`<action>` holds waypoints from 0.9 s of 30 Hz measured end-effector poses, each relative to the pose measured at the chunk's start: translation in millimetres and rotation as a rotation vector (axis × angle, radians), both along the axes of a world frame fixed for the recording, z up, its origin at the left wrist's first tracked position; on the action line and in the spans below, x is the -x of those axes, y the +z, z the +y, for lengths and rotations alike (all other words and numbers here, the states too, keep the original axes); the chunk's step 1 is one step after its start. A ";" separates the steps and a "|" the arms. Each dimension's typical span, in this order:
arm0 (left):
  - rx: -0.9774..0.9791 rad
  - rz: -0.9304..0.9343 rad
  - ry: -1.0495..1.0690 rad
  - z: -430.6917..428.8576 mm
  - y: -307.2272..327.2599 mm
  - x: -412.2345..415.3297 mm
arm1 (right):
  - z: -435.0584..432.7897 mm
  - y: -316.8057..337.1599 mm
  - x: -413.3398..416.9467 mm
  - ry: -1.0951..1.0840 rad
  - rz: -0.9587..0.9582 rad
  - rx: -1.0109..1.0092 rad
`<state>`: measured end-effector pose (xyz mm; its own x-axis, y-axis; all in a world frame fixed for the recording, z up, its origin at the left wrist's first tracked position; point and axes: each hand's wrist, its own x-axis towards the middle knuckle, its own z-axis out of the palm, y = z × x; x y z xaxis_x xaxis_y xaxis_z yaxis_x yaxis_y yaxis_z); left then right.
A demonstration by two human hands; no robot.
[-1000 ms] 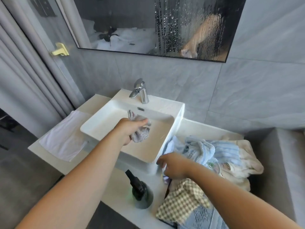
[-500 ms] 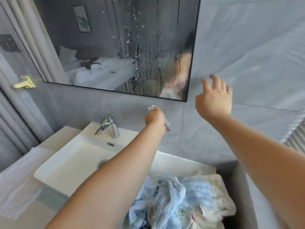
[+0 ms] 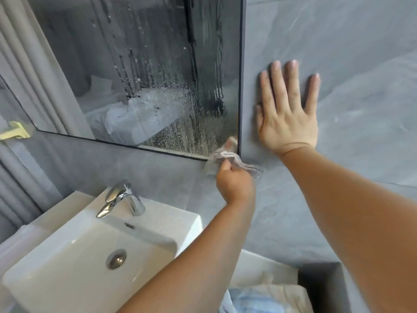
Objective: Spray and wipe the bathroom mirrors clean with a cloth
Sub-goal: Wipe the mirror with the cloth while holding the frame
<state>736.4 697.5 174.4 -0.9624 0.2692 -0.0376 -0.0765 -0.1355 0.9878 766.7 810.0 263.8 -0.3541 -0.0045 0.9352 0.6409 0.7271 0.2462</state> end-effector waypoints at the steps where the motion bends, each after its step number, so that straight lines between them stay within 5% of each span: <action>1: 0.060 0.024 0.035 3.9 -0.1 -1.3 | 0.5 -0.2 1.0 0.014 0.014 -0.004; 6: 0.156 -0.008 0.185 17.2 -0.9 23.6 | 4.6 -2.6 -0.2 0.035 0.043 -0.026; 14: 0.001 -0.183 0.345 -52.1 11.4 174.7 | 8.8 -6.9 4.4 0.020 0.098 -0.085; 27: -0.060 -0.174 0.327 -164.9 32.6 305.4 | 10.1 -9.1 7.1 0.074 0.132 -0.084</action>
